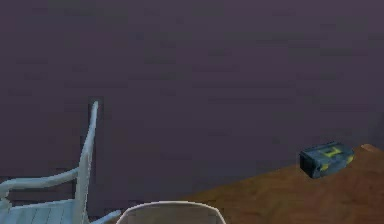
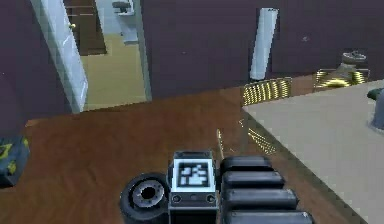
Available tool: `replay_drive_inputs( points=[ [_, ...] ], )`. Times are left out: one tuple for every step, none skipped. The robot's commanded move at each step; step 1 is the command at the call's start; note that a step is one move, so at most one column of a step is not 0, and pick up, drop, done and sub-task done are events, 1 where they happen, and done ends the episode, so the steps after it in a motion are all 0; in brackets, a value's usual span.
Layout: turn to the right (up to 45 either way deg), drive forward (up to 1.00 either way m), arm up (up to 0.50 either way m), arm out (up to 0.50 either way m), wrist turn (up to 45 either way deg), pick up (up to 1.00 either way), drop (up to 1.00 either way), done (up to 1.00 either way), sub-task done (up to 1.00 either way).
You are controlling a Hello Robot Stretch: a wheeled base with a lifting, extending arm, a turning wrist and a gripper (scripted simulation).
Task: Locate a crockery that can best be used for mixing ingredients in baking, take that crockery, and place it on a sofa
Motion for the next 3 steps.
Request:
replay_drive_inputs(
  points=[
    [12.0,0.0,0.0,0.0,0.0,0.0,0.0,0.0,0.0],
    [0.0,0.1,0.0,0.0,0.0,0.0,0.0,0.0,0.0],
    [-45.0,0.0,0.0,0.0,0.0,0.0,0.0,0.0,0.0]
  ],
)
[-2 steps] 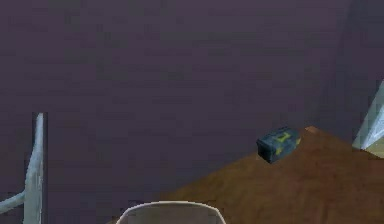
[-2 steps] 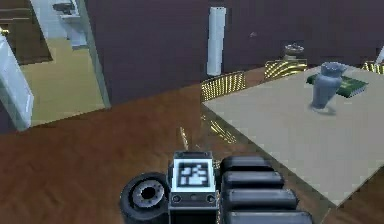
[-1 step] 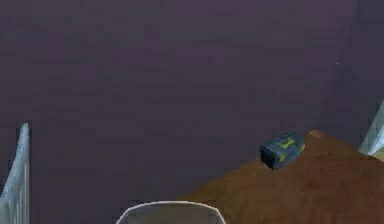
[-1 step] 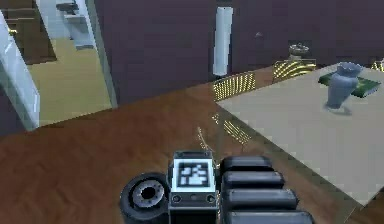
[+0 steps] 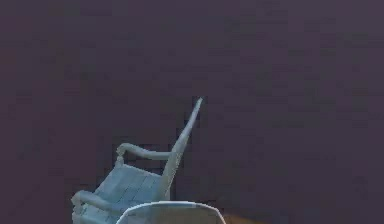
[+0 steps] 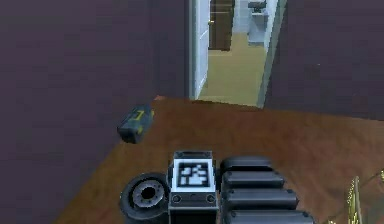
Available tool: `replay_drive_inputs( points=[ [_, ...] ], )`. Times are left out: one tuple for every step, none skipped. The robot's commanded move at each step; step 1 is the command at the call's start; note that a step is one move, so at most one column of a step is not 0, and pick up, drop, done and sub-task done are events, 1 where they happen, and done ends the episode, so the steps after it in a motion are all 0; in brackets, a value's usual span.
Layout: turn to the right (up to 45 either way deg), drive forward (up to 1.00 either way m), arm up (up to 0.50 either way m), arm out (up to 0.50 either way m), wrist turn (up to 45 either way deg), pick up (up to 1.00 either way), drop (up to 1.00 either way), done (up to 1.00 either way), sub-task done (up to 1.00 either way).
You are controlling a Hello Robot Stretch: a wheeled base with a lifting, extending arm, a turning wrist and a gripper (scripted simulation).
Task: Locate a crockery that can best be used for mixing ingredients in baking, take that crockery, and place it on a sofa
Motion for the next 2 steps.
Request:
replay_drive_inputs(
  points=[
    [-45.0,0.0,0.0,0.0,0.0,0.0,0.0,0.0,0.0],
    [-45.0,0.0,0.0,0.0,0.0,0.0,0.0,0.0,0.0]
  ],
)
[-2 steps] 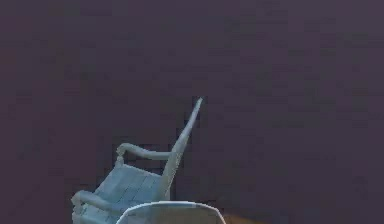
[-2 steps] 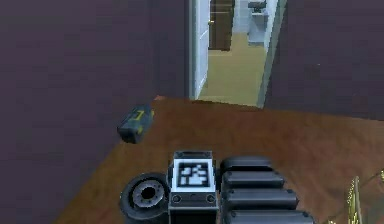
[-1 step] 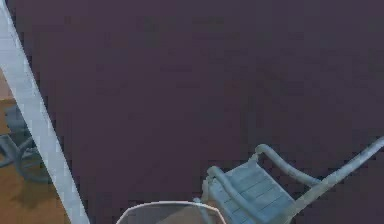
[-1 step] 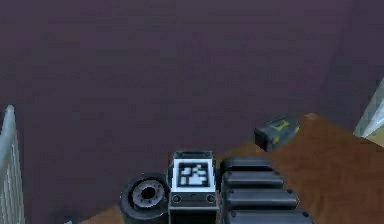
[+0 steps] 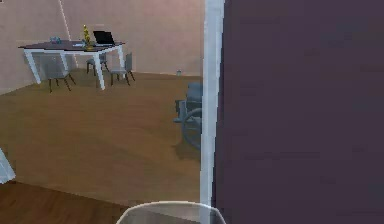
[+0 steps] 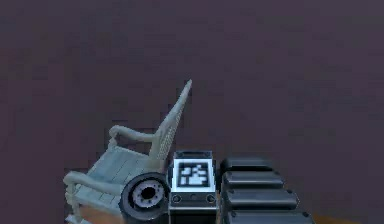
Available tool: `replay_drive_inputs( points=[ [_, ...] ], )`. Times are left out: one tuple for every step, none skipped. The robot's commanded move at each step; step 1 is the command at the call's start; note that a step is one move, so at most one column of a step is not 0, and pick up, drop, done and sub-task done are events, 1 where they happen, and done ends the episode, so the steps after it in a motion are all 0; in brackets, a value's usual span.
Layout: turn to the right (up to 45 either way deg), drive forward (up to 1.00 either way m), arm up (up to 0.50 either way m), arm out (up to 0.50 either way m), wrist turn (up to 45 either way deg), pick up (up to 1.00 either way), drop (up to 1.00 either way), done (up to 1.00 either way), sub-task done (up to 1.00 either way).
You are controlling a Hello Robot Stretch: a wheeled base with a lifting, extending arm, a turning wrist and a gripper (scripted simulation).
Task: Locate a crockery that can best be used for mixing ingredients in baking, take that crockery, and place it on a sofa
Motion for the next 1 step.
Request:
replay_drive_inputs(
  points=[
    [-24.0,0.0,0.0,0.0,0.0,0.0,0.0,0.0,0.0]
  ],
)
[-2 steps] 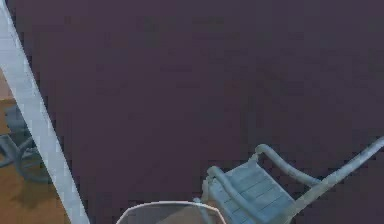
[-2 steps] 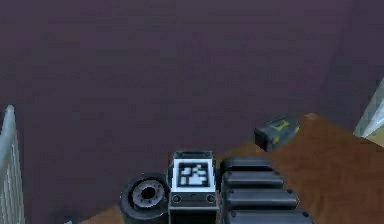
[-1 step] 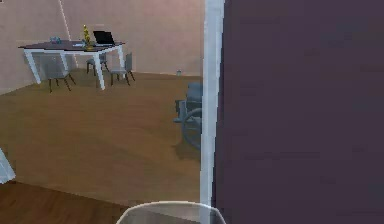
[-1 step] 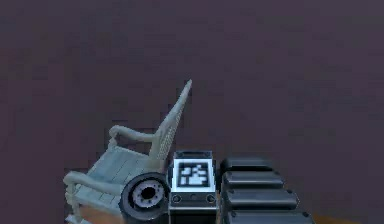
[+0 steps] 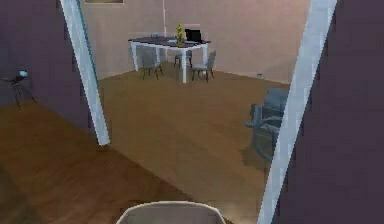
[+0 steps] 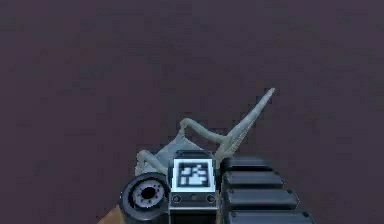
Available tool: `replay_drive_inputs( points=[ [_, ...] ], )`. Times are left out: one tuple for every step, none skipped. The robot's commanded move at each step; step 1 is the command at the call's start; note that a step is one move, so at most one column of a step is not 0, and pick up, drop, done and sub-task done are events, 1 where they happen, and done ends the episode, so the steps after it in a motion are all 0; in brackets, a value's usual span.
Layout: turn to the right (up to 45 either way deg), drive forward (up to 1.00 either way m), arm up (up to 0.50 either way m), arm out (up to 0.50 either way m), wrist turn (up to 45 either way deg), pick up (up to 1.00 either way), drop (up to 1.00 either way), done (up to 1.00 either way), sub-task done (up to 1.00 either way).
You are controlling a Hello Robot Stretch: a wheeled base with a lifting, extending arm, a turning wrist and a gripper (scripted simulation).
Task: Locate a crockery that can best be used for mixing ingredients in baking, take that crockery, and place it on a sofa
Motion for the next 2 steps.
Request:
replay_drive_inputs(
  points=[
    [0.0,0.95,0.0,0.0,0.0,0.0,0.0,0.0,0.0],
    [3.0,0.0,0.0,0.0,0.0,0.0,0.0,0.0,0.0]
  ],
)
